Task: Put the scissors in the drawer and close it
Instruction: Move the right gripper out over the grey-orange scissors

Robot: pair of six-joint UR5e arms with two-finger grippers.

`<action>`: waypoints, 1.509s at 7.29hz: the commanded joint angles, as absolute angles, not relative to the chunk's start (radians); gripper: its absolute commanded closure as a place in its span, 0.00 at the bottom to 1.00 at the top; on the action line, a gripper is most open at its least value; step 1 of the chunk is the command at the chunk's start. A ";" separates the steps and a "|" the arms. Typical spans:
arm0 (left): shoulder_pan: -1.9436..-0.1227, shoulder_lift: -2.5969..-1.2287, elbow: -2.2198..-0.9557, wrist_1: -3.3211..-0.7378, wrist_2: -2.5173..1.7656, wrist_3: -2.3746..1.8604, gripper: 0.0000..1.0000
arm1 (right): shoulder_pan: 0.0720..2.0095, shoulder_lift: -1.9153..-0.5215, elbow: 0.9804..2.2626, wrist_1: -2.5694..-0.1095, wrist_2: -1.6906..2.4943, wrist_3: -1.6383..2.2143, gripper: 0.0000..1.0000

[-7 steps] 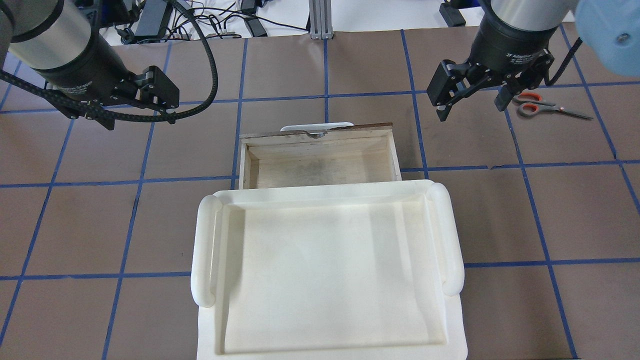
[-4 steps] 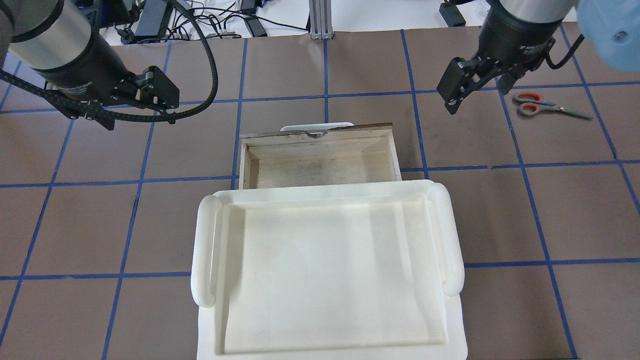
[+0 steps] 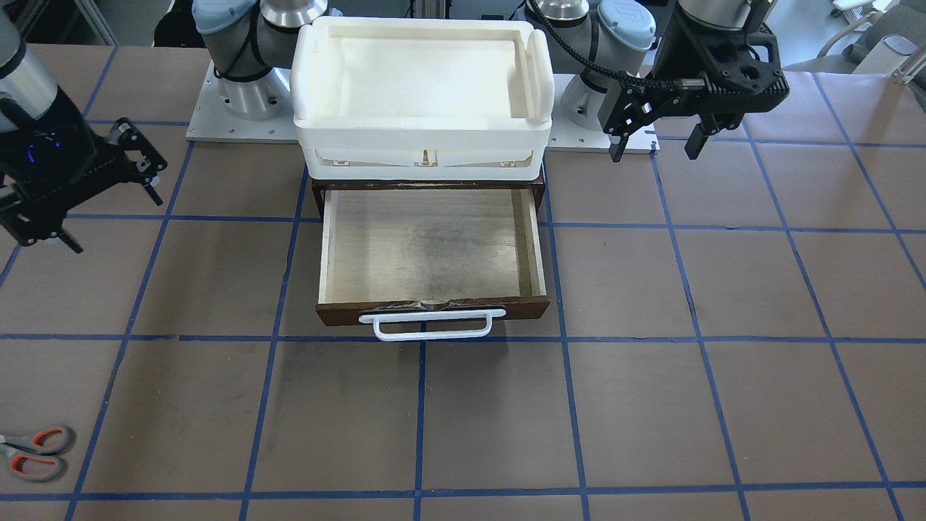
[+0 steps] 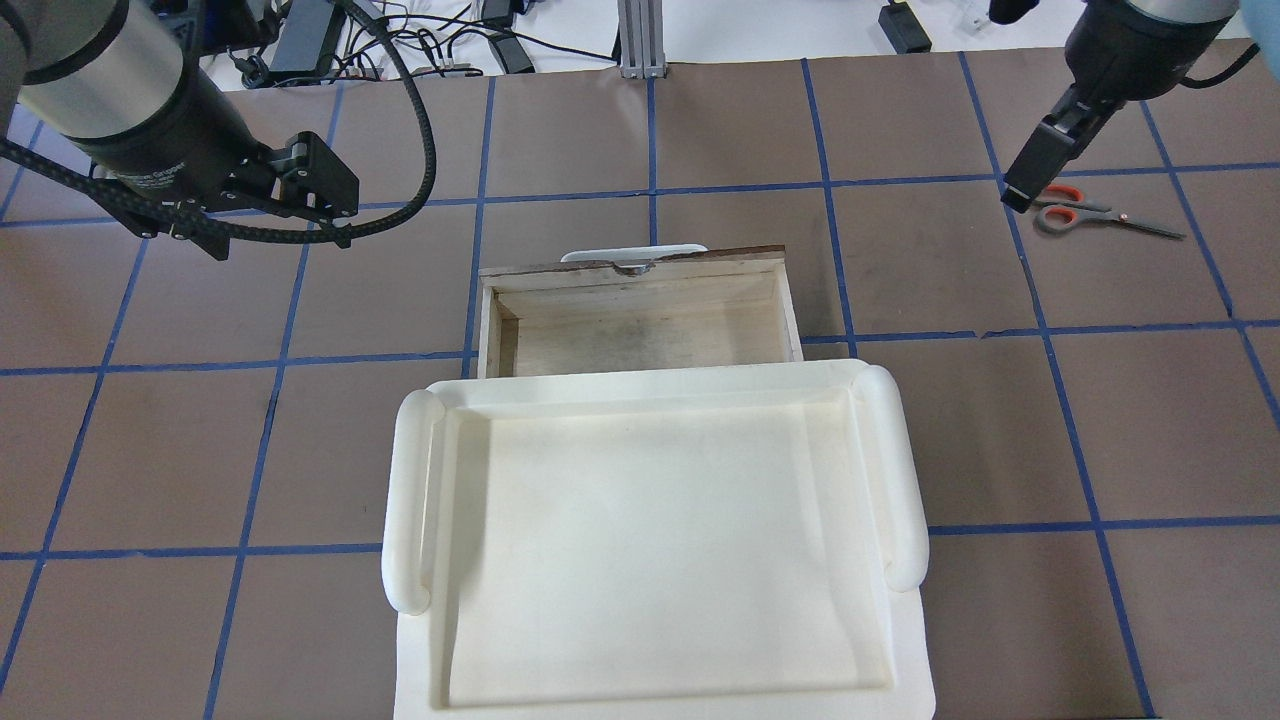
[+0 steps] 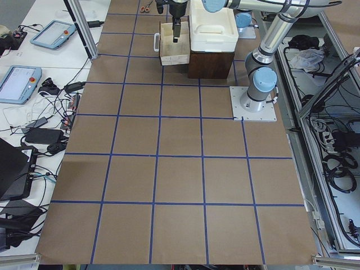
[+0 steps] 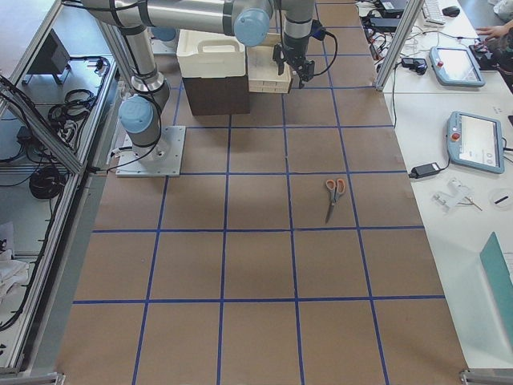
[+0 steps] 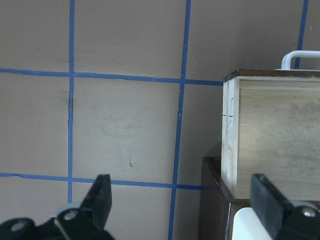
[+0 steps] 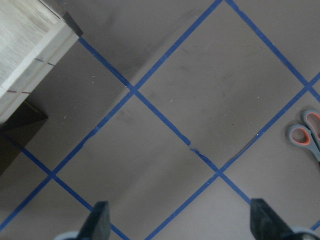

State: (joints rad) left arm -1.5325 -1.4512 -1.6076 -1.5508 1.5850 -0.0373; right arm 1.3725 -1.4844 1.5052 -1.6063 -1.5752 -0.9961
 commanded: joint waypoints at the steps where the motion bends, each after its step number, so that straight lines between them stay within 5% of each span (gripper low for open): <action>1: -1.532 -1.451 -1.609 -1.551 1.586 -0.037 0.00 | 1.325 -1.424 1.505 -1.652 -1.577 -1.069 0.00; 11: -1.532 -1.451 -1.609 -1.551 1.586 -0.038 0.00 | 1.117 -1.057 1.499 -2.138 -1.564 -1.619 0.00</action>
